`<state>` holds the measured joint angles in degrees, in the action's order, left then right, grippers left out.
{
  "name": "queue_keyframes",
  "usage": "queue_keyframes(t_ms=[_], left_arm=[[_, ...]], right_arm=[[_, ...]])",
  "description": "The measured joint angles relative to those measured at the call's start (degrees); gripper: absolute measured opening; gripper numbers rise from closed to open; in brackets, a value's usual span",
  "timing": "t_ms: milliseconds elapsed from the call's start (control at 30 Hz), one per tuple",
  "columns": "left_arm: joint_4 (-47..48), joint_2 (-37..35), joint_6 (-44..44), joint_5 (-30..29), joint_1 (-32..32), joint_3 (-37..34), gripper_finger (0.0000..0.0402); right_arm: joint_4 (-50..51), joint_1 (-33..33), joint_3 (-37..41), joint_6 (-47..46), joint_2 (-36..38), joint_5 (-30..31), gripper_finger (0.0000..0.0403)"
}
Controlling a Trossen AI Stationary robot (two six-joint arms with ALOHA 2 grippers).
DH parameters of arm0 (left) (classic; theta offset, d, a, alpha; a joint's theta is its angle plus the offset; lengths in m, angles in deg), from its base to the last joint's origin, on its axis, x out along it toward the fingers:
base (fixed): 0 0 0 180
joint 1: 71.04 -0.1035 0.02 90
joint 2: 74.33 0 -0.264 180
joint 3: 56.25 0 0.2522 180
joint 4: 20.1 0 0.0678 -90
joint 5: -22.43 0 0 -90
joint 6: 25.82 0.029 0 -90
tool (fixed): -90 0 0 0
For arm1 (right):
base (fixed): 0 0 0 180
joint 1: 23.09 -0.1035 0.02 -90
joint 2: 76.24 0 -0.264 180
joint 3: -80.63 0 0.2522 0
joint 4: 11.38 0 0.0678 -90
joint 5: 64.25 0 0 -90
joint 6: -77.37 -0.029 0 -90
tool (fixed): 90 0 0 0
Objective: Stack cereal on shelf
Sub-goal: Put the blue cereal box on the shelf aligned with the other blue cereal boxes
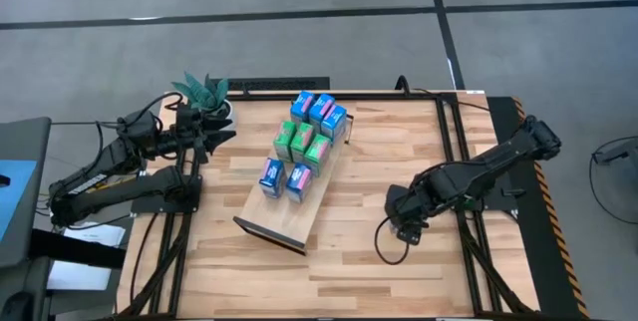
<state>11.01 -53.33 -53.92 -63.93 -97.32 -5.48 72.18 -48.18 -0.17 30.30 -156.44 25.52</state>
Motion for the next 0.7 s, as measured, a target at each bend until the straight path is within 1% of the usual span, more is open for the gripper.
queue_keyframes(t_ms=[233,433,533,700], left_arm=[[0.1,0.0,0.0,0.0,0.0,0.0,0.0286],[0.0,0.0,0.1,-0.8,0.0,0.0,0.0286],[0.0,0.0,0.1,-1.0,0.0,0.0,0.0286],[0.0,0.0,0.1,-1.0,0.0,0.0,0.0286]], right_arm=[[0.4,-1.1,-0.1,6.2,-4.7,0.2,0.0349],[0.1,-0.6,-0.1,8.6,-8.3,0.6,0.0341],[0.0,-0.3,-0.1,9.0,-8.9,0.6,0.0319],[0.1,-0.4,-0.1,9.2,-8.7,0.6,0.0263]])
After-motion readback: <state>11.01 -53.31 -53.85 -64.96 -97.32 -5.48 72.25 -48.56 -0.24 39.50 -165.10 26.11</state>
